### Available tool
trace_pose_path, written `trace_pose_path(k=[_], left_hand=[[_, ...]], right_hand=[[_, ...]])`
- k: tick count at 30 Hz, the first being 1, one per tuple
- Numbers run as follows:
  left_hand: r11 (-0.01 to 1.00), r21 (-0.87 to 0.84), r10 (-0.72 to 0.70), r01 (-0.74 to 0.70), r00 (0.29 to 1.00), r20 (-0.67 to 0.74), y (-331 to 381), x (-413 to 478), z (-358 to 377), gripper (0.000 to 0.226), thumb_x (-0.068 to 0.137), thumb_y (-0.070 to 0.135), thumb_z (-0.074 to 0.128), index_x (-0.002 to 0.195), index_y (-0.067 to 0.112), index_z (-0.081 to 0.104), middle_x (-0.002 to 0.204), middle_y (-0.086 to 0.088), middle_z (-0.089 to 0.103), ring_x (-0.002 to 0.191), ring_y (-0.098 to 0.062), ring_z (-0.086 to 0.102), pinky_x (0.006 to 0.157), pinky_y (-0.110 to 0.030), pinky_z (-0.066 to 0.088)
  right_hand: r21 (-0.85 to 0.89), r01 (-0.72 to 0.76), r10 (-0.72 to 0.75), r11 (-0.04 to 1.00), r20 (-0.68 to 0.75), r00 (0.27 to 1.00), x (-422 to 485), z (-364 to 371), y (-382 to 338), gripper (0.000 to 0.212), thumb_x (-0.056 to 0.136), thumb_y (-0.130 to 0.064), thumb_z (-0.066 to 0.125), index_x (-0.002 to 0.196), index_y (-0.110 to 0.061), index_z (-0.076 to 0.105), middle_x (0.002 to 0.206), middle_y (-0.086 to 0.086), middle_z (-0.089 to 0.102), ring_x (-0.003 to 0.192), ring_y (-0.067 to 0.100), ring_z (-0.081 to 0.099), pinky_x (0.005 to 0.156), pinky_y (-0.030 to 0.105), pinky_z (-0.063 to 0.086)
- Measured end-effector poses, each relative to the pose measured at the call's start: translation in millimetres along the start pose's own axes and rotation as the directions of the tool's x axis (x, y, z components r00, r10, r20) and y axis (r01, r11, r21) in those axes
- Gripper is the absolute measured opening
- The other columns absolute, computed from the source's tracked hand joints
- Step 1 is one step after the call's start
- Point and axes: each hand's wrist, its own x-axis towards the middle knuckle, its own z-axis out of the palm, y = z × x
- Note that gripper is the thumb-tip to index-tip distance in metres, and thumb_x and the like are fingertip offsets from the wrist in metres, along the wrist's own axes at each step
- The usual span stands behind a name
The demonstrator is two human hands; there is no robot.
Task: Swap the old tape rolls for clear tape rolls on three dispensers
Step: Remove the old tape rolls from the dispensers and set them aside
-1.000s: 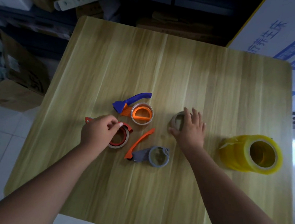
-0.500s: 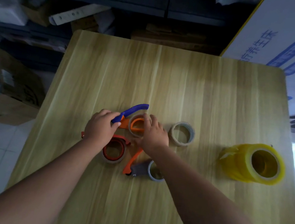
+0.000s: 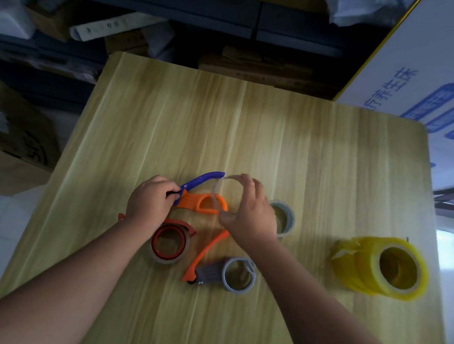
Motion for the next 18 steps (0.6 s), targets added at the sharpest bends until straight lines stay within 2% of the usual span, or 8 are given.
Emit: trace_pose_path(k=[2,6,9,12,14,18], left_hand=[[1.000,0.008,0.006,-0.006,1.000,0.009,1,0,-1,0.011,0.086,0.017,0.069,0.095,0.018,0.074,0.102,0.001,0.067,0.081,-0.018,0.061,0.068,-0.034,0.051],[1.000,0.014,0.016,-0.016,1.000,0.005,2,-2,-2,0.012,0.087,0.017,0.067,0.097,0.018,0.075,0.103,0.000,0.067,0.081,-0.018,0.061,0.067,-0.036,0.052],[0.999,0.026,0.024,-0.024,1.000,0.005,2,-5,-2,0.016,0.088,0.021,0.067,0.102,0.019,0.074,0.108,0.001,0.067,0.084,-0.017,0.062,0.067,-0.034,0.053],[0.999,0.037,0.024,-0.025,0.999,0.034,-3,-10,-4,0.027,0.089,0.025,0.066,0.115,0.022,0.070,0.123,0.004,0.064,0.100,-0.016,0.063,0.077,-0.032,0.052],[0.999,0.032,0.013,-0.014,0.999,0.034,-10,-16,-10,0.032,0.088,0.027,0.068,0.120,0.024,0.068,0.127,0.005,0.063,0.108,-0.016,0.061,0.081,-0.033,0.052],[0.994,0.102,0.044,-0.046,0.999,0.025,-30,-32,-26,0.029,0.085,0.035,0.069,0.110,0.022,0.072,0.112,0.000,0.071,0.099,-0.025,0.065,0.080,-0.037,0.053]], right_hand=[[0.013,-0.055,0.055,0.998,-0.026,0.998,9,-14,12,0.081,0.076,-0.053,0.067,0.142,-0.022,0.031,0.139,0.003,0.043,0.111,0.025,0.057,0.083,0.044,0.053],[-0.038,-0.207,0.206,0.978,-0.013,0.978,38,-26,41,0.090,0.074,-0.040,0.072,0.146,-0.020,0.022,0.145,0.005,0.037,0.125,0.028,0.049,0.102,0.047,0.040],[-0.121,-0.315,0.322,0.941,0.047,0.946,56,-18,55,0.094,0.075,-0.051,0.069,0.147,-0.021,0.017,0.148,0.005,0.035,0.130,0.027,0.046,0.112,0.057,0.024],[-0.178,-0.344,0.365,0.922,0.102,0.925,64,-7,59,0.094,0.077,-0.067,0.062,0.147,-0.021,0.019,0.146,0.006,0.040,0.131,0.028,0.045,0.112,0.061,0.020],[-0.167,-0.342,0.363,0.925,0.117,0.924,63,-3,57,0.091,0.078,-0.069,0.059,0.146,-0.021,0.021,0.146,0.008,0.041,0.132,0.030,0.044,0.112,0.062,0.020],[-0.179,-0.316,0.331,0.932,0.060,0.942,45,-7,34,0.086,0.088,-0.060,0.051,0.154,-0.027,0.006,0.160,0.008,0.019,0.147,0.029,0.016,0.115,0.062,0.007]])
